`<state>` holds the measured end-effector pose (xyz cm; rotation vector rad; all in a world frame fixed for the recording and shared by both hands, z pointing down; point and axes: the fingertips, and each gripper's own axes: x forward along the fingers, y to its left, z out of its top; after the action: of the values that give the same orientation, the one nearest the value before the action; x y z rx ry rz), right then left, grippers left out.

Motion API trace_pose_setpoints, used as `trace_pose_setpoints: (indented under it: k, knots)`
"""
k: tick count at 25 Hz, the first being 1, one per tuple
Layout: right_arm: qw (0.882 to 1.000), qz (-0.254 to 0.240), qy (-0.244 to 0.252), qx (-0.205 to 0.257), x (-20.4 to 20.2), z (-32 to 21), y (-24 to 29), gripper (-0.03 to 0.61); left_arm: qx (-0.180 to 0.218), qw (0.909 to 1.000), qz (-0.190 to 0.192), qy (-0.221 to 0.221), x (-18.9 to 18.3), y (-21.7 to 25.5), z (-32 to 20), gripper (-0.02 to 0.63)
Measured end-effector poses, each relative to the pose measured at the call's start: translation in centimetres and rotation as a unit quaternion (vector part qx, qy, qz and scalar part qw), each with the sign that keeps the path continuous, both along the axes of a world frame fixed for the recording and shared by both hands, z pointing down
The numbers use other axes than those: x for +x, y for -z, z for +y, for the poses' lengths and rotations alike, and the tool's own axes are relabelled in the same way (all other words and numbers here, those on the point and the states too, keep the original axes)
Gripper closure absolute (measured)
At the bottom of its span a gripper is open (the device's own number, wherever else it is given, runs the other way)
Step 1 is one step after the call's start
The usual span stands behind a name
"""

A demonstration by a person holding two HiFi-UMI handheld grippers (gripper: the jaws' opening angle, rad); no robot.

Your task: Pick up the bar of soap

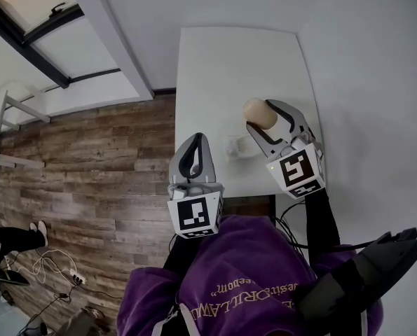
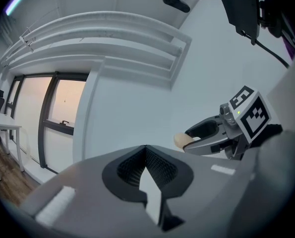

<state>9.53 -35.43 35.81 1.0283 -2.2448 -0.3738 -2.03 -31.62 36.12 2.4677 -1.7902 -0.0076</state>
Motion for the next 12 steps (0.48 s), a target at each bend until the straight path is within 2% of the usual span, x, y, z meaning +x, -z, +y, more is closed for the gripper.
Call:
trace_pose_setpoints:
  k: [4, 7, 10, 12]
  knots:
    - [0.998, -0.063, -0.016, 0.028, 0.5, 0.4, 2.7, 0.313, 0.012, 0.9999, 0.007, -0.001, 0.4, 0.9, 0.1, 0.606]
    - [0.991, -0.125, -0.022, 0.048, 1.1, 0.9, 5.0, 0.313, 0.022, 0.9997, 0.012, -0.001, 0.9, 1.9, 0.1, 0.606]
    - [0.976, -0.208, -0.026, 0.053, 1.8, 1.3, 7.5, 0.313, 0.034, 0.9993, 0.014, -0.002, 1.1, 3.1, 0.2, 0.606]
    - [0.961, -0.273, -0.021, 0.043, 2.2, 1.5, 8.7, 0.313, 0.040, 0.9991, 0.015, -0.003, 1.2, 3.7, 0.2, 0.606]
